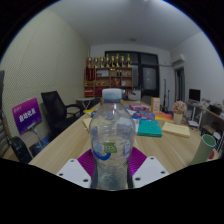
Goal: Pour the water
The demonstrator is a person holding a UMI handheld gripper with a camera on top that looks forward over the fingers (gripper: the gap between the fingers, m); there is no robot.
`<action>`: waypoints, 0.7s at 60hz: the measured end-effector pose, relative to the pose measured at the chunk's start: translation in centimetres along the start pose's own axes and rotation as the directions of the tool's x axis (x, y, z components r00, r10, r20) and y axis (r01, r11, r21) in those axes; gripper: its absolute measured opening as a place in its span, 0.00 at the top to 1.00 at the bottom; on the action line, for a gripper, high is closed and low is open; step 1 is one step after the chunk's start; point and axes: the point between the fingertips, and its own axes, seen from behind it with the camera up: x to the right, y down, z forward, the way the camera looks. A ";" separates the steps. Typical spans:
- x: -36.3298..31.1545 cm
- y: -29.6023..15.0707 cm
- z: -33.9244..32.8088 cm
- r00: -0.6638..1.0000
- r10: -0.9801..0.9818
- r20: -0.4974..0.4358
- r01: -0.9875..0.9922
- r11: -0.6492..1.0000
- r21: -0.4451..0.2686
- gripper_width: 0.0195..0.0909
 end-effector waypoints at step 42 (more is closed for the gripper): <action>14.7 -13.2 -8.6 -0.503 0.834 0.225 -0.849 -0.430 -0.306 0.77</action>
